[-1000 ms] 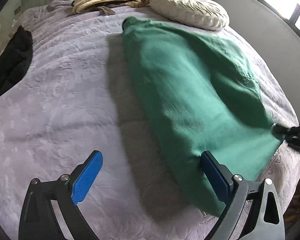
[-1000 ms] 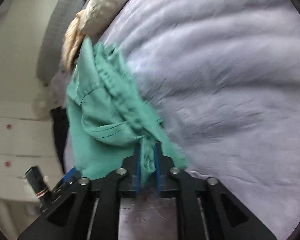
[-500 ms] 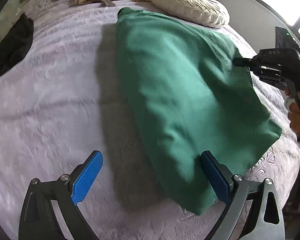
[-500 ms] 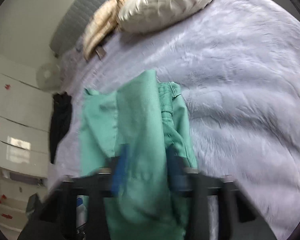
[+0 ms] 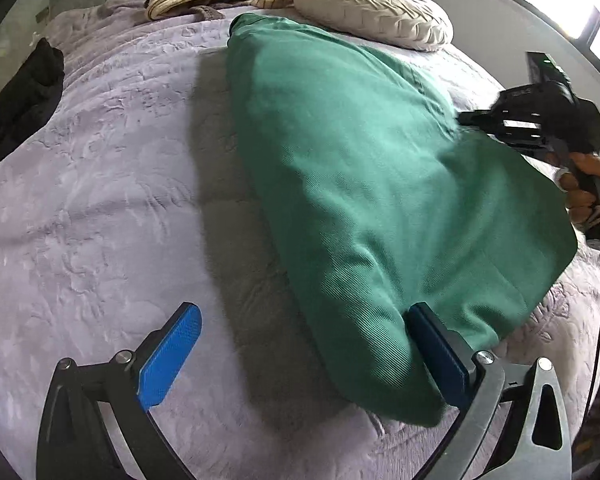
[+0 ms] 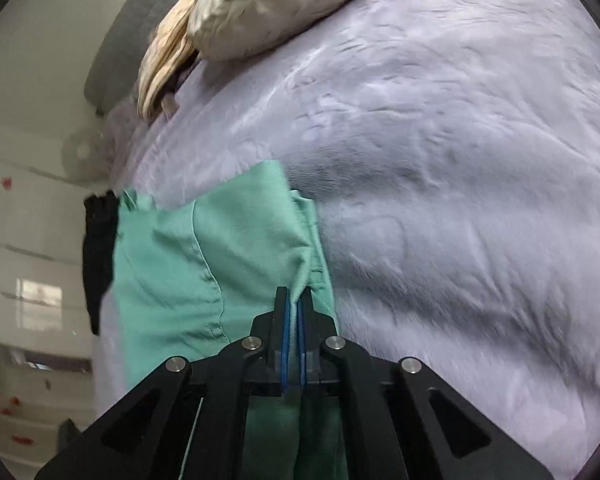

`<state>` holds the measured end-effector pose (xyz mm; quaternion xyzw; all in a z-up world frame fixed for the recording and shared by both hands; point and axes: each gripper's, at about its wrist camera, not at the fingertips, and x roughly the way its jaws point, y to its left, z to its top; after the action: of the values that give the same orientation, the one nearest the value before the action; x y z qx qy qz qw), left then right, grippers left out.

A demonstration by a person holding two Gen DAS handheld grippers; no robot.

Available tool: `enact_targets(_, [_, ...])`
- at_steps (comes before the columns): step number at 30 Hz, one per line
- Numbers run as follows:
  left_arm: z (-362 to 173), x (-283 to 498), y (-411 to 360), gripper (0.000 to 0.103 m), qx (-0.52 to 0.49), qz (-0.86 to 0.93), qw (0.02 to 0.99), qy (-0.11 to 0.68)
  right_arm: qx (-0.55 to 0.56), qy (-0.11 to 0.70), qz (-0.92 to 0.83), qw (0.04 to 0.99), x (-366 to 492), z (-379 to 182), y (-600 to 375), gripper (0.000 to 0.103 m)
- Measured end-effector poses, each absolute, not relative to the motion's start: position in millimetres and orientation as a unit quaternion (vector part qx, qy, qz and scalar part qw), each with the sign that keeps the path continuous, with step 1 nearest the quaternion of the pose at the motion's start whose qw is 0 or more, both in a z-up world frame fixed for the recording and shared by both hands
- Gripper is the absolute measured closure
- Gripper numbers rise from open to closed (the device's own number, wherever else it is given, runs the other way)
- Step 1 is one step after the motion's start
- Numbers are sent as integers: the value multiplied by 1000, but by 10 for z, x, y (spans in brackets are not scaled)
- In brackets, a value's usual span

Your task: Fold large clothes

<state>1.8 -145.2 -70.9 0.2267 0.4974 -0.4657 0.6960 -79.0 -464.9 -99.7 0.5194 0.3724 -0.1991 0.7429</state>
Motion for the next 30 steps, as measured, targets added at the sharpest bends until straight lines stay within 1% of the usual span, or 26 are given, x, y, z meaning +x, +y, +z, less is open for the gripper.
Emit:
enact_targets(1, [-645,45,-1440,0,229,-463,695,501,511,379,-222,739,-896,-912,-4628,90])
enact_targets(3, [-540,98,-1414,0,225,-459,699,500,501,378,-230,744,-1047,-786,-4568,90])
enact_targets(6, [-327,225,-1426,0,202,-452,719,487,499,360,-190,765,-1204,-536,-4335,90])
enact_targets(8, [-285,277,-1493,0,189,-448,726,486,486,359,-155,781,-1204,-373,-4093,90])
enact_targets(10, [-349,280,-1593,0,192,-446,726,488,479,368,-128,787,-1203,-327,-3886,90])
enact_targets(14, [-644,186,-1624,0,229,-438,714,496,466,408,-154,770,-1308,-612,-3606,91])
enact_targets(15, [-691,173,-1585,0,224,-443,711,498,471,418,-165,759,-1379,-744,-3591,98])
enact_targets(17, [-765,181,-1478,0,200,-448,706,510,496,419,-165,742,-1500,-991,-3589,103])
enact_targets(19, [-798,191,-1426,0,191,-449,701,520,510,407,-157,741,-1588,-1141,-3575,103])
enact_targets(21, [-781,164,-1420,0,198,-450,703,515,521,398,-163,737,-1651,-1151,-3563,103])
enact_targets(24, [-718,108,-1404,0,217,-448,705,506,499,425,-186,732,-1724,-1098,-3514,103])
enact_targets(25, [-703,107,-1387,0,219,-447,703,508,489,444,-203,722,-1767,-1111,-3503,96])
enact_targets(26, [-687,113,-1374,0,218,-445,702,511,494,454,-204,713,-1865,-1127,-3501,96])
enact_targets(28, [-647,145,-1336,0,214,-440,698,523,519,443,-200,703,-1983,-1134,-3502,97])
enact_targets(30, [-609,156,-1314,0,216,-436,699,523,518,440,-208,703,-2047,-1058,-3500,97])
